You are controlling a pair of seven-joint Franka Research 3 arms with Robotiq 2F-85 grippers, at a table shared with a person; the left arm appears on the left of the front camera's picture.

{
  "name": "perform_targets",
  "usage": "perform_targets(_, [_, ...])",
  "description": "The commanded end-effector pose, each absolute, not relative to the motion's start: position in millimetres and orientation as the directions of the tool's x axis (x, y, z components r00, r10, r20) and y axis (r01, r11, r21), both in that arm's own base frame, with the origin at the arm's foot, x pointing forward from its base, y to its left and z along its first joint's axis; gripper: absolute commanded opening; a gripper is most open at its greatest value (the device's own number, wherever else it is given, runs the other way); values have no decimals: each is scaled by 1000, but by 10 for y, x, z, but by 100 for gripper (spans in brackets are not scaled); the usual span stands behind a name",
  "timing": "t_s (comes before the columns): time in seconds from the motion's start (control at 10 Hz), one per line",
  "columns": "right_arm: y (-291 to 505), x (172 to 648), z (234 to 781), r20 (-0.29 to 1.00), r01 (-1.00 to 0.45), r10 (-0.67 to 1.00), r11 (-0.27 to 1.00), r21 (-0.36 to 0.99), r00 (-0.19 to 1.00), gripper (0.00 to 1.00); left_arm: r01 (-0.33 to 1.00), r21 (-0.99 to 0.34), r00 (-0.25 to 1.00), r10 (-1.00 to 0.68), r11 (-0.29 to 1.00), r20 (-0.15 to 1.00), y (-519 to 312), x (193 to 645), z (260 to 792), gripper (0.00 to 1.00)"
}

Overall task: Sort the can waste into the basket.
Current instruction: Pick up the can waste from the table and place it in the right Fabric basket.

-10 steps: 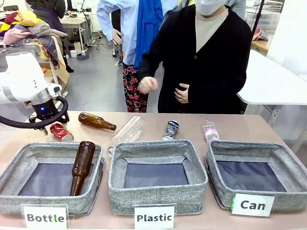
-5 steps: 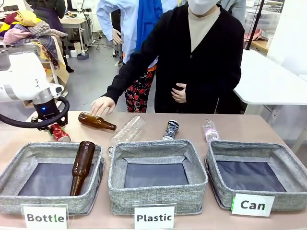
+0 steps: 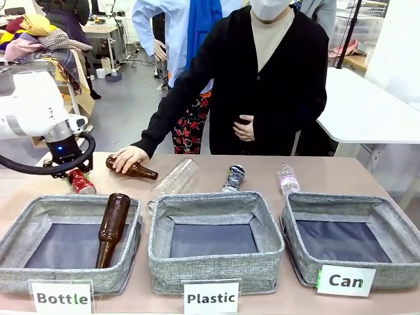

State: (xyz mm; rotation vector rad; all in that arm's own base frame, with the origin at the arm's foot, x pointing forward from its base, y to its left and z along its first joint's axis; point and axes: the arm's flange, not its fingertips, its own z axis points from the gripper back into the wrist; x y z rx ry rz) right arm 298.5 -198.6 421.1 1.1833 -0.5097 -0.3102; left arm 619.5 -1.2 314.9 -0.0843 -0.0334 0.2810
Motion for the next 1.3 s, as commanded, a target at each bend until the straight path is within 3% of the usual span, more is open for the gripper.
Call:
perform_targets(0.0, [-1994, 3022, 4222, 241, -66, -493, 345, 936, 836, 100, -261, -109, 962, 268, 959, 52, 96, 6105, 3362, 0])
perform_targets(0.3, [-1994, 3022, 4222, 241, -66, -493, 345, 936, 836, 100, -160, -204, 946, 210, 966, 249, 339, 5290, 4308, 0])
perform_targets(0.8, [-1994, 3022, 4222, 241, -66, -493, 345, 936, 836, 100, 187, -205, 921, -98, 961, 377, 591, 3965, 4562, 0])
perform_targets(0.9, [-1994, 3022, 4222, 241, -66, -493, 345, 936, 836, 100, 258, -200, 904, -162, 945, 397, 630, 3857, 4508, 0])
perform_targets(1.0, [-1994, 3022, 4222, 241, -66, -493, 345, 936, 836, 100, 280, -220, 906, -181, 934, 382, 664, 3900, 4506, 11])
perform_targets(1.1, [-1994, 3022, 4222, 241, -66, -493, 345, 936, 836, 100, 174, -184, 926, -98, 967, 364, 525, 3948, 4559, 11])
perform_targets(1.2, [-1994, 3022, 4222, 241, -66, -493, 345, 936, 836, 100, 174, -184, 926, -98, 967, 364, 525, 3948, 4559, 11])
